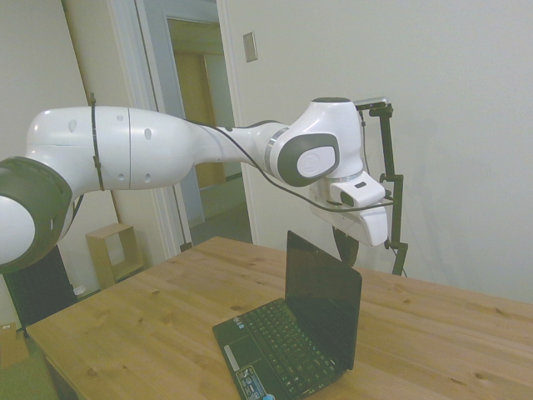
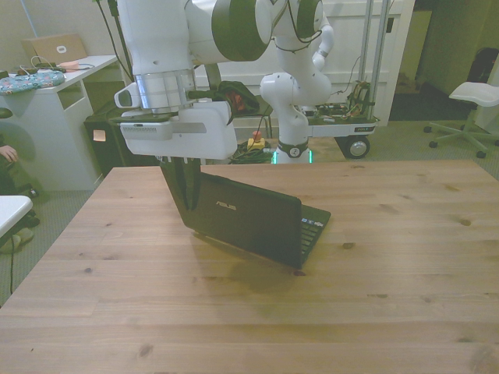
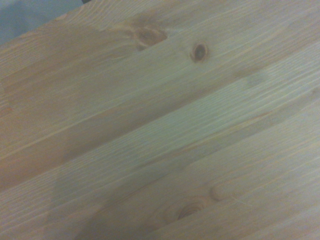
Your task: Close the laptop
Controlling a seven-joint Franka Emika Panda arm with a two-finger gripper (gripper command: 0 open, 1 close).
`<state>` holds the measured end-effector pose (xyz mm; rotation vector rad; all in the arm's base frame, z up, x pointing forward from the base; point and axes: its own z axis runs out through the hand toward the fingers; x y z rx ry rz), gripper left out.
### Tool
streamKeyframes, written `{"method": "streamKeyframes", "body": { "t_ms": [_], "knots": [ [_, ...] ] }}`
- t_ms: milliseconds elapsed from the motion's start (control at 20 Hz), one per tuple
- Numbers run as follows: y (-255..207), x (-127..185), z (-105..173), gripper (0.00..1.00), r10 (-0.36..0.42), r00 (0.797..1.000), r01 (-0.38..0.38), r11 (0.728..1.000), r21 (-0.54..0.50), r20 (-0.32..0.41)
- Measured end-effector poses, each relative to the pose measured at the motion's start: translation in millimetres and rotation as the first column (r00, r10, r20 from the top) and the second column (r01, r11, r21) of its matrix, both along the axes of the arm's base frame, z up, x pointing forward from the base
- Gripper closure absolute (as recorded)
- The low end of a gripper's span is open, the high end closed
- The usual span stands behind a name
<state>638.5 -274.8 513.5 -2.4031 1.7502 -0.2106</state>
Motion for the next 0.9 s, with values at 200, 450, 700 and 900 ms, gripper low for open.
{"method": "streamKeyframes", "body": {
  "t_ms": [200, 450, 700, 900],
  "knots": [
    [11, -4, 2, 1.00, -0.015, 1.000, 0.015, 1.000, 0.025, -0.006],
    [35, -19, 8, 1.00, -0.028, 0.999, 0.031, 0.997, 0.070, -0.037],
    [61, -41, 7, 1.00, -0.013, 0.998, 0.020, 0.995, 0.100, -0.064],
    [113, -63, 1, 1.00, 0.019, 0.995, -0.005, 0.990, 0.140, -0.103]
  ]
}}
